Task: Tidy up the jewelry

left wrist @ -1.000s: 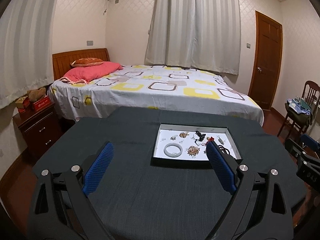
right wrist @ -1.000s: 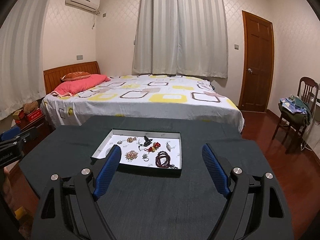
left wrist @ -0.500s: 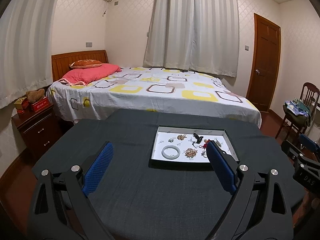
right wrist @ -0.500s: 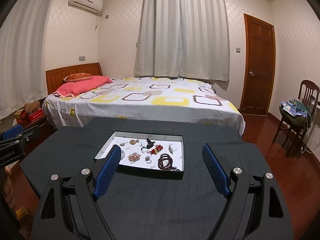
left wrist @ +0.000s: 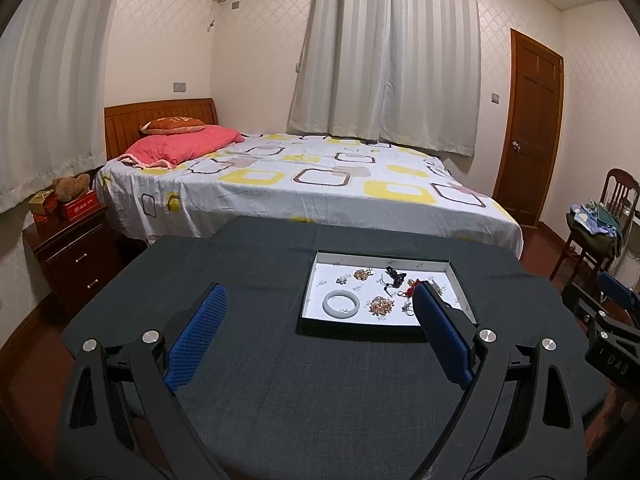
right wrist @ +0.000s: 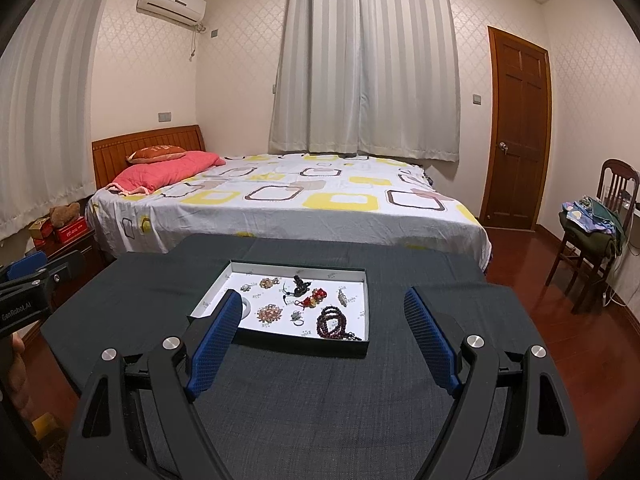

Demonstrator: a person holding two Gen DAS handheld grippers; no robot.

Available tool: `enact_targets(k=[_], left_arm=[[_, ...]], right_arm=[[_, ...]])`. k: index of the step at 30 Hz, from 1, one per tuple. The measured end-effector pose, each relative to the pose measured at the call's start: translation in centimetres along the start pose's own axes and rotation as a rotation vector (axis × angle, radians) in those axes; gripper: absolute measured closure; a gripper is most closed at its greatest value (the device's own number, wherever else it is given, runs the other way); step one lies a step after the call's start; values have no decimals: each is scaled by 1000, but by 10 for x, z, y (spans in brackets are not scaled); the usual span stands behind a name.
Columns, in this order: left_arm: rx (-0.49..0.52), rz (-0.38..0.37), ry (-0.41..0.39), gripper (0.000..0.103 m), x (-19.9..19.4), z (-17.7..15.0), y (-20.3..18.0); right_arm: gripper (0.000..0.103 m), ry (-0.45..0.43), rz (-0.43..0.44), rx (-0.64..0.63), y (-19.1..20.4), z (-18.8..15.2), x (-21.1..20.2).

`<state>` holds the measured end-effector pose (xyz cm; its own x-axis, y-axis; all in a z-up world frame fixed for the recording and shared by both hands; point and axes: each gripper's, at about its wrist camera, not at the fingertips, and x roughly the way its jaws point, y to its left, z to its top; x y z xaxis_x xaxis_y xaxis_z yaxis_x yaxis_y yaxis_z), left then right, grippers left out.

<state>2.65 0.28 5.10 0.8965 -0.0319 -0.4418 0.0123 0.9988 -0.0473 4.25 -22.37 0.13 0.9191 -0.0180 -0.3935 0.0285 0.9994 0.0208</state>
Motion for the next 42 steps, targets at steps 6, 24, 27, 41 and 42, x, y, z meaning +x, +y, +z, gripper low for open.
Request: enact_targets(k=[6, 24, 27, 41, 42], left_arm=[[-18, 1, 1, 10, 1, 1, 3], [-1, 12, 6, 10, 4, 0, -1], [12, 12, 11, 6, 5, -1, -2], [34, 28, 12, 4, 7, -5, -1], [34, 29, 13, 4, 7, -5, -1]], right_arm=[[23, 1, 0, 0, 0, 0, 0], [23, 3, 1, 0, 2, -1, -1], [23, 3, 2, -1, 5, -2, -2], [23, 6, 3, 0, 8, -4, -4], [23, 6, 3, 0, 8, -4, -4]])
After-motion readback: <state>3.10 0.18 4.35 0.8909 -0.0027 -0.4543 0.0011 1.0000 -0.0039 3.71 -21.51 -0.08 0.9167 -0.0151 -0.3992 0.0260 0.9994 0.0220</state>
